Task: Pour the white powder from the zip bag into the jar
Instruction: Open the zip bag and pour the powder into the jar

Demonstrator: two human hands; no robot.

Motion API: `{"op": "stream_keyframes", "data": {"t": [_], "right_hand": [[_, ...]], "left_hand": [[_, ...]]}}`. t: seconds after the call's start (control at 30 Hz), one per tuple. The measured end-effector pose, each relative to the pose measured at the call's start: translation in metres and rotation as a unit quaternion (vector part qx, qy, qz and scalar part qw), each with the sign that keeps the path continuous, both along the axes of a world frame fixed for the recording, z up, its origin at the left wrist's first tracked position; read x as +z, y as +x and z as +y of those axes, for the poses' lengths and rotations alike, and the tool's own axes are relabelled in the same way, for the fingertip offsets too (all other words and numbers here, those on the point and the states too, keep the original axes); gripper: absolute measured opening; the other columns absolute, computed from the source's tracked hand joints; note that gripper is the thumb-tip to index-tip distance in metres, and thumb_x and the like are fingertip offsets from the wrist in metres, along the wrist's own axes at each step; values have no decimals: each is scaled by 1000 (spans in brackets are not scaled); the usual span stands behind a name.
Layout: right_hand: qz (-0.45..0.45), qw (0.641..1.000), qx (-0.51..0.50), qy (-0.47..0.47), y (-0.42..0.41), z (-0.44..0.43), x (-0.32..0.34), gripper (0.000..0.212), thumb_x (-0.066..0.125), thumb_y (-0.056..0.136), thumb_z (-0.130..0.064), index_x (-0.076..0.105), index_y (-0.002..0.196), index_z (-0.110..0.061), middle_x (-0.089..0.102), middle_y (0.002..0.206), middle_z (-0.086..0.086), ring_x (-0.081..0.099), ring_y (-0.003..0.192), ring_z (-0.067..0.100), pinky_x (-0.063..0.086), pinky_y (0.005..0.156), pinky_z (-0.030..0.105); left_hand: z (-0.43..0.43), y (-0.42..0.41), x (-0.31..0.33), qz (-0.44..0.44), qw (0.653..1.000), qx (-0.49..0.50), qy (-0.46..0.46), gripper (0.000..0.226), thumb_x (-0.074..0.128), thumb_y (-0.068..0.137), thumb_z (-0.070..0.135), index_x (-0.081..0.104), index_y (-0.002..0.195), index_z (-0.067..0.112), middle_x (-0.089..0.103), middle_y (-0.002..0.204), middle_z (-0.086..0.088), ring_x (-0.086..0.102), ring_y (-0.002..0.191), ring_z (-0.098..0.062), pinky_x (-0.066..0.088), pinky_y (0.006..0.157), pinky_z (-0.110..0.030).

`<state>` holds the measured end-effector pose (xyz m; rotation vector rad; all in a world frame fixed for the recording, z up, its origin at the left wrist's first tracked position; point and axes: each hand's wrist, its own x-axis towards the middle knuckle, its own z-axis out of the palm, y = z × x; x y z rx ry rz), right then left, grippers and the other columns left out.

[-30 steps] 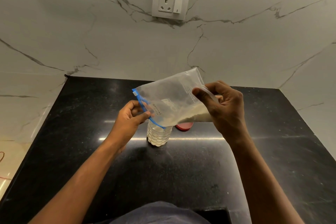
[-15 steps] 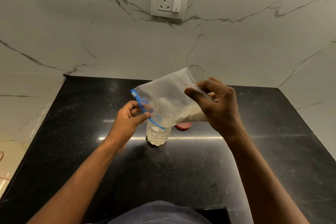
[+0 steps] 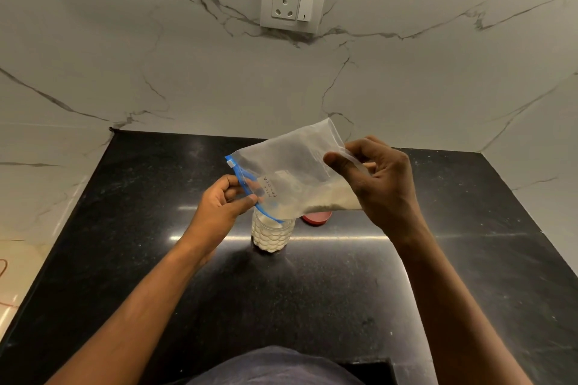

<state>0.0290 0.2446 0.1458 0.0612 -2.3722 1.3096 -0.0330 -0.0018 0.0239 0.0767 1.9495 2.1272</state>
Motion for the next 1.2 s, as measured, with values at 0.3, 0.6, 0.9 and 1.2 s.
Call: {"op": "stream_keyframes", "data": {"t": [0.3,0.6,0.9,1.2], "right_hand": [[-65,997,14,30,6,7,-12,16,64,98,-43,54,87,-37,66,85,-28,63,74,-2,50,63,14],[-13,1000,-3,25,6,-2,0,13,79,94,-31,70,92,-22,76,90,-6,75,85,16,62,78,51],[-12,999,-22,42,7,-2,4,16,79,93,-31,72,94,-17,76,90,-7,74,82,14,62,75,48],[-10,998,-21,54,6,-5,10,15,81,92,-31,74,93,-17,77,87,-8,74,77,11,62,70,41]], "left_hand": [[3,1,-3,4,1000,7,9,40,72,94,-6,64,118,24,82,109,14,77,105,-3,59,74,-12],[-1,0,-9,10,1000,10,5,41,73,93,-5,63,119,24,81,111,14,77,106,-5,60,76,-15],[0,3,-5,9,1000,9,-2,43,75,92,-4,63,120,26,81,111,18,76,106,-2,59,73,-12],[1,4,-2,5,1000,10,-11,46,74,93,-6,62,122,28,80,109,23,75,106,2,58,72,-10]]}}
